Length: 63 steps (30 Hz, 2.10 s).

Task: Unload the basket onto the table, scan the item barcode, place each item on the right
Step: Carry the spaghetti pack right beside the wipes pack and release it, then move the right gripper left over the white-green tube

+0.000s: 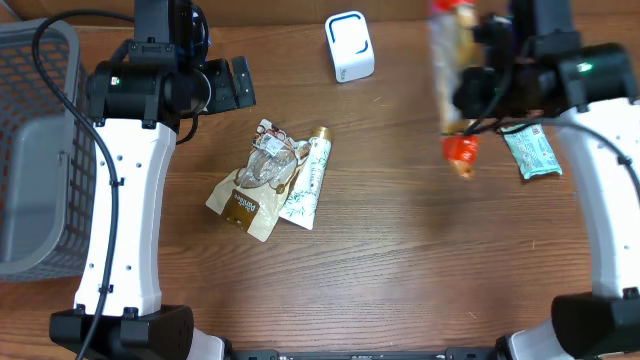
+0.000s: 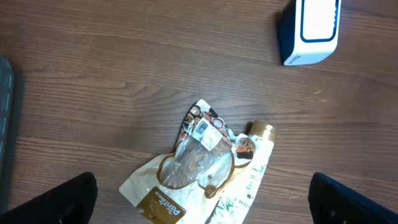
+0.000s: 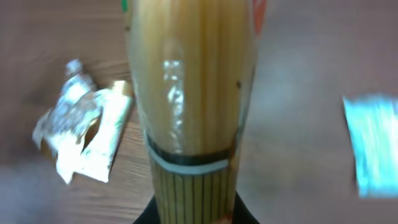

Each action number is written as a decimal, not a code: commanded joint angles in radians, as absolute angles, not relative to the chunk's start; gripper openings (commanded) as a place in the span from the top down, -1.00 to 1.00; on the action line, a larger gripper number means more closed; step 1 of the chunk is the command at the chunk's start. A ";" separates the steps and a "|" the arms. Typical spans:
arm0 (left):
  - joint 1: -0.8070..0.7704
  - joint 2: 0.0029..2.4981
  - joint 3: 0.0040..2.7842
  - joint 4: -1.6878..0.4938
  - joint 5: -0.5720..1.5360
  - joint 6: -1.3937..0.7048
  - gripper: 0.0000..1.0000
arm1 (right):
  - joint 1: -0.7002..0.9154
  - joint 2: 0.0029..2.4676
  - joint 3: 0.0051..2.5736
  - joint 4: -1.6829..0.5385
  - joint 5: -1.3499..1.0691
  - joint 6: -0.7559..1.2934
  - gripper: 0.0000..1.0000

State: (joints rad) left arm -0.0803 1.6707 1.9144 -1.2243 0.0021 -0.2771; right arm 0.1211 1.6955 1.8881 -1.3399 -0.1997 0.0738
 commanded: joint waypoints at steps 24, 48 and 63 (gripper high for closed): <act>-0.079 1.667 1.909 -1.223 -0.010 -0.258 -1.00 | -0.271 1.671 1.219 -0.893 0.070 0.763 -0.80; -0.079 1.667 1.909 -1.223 -0.010 -0.258 -0.99 | 0.244 1.775 1.555 -0.999 -0.439 0.366 -0.89; -0.079 1.667 1.909 -1.223 -0.010 -0.258 -1.00 | 0.589 2.062 1.555 -0.837 -0.348 0.558 -0.58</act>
